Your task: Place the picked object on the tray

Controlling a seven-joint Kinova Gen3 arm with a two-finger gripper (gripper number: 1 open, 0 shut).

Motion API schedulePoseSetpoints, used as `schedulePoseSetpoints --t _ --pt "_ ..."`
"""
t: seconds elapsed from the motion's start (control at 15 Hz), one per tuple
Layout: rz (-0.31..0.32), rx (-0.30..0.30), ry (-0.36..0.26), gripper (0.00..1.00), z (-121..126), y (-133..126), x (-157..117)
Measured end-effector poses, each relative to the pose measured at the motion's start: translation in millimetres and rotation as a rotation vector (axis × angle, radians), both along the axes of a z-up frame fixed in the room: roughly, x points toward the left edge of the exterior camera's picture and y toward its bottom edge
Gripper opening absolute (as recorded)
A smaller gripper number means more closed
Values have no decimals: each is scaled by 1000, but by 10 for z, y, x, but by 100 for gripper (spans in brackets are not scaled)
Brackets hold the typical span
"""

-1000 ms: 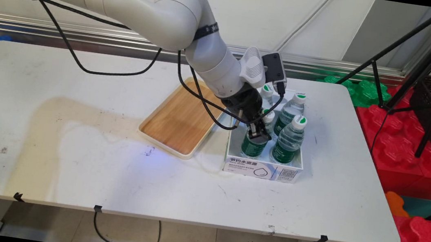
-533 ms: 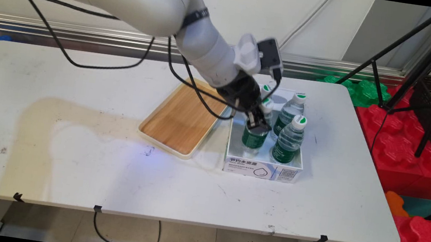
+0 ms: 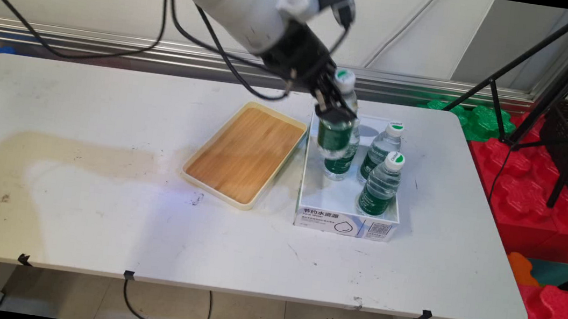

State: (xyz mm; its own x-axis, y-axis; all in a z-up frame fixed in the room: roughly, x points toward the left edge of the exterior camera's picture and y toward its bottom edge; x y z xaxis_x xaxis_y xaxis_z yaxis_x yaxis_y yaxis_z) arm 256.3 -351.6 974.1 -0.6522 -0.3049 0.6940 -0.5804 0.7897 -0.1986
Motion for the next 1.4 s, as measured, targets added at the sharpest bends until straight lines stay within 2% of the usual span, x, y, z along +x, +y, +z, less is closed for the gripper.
schedulePoseSetpoints --t 0.33,0.67,0.93,1.4 --pt "78 -31 2 0 281 29 446" --pt "163 -47 -14 0 307 -102 791" --pt "223 -43 -45 0 157 -324 1049" --pt "251 0 -94 0 -259 -649 1291"
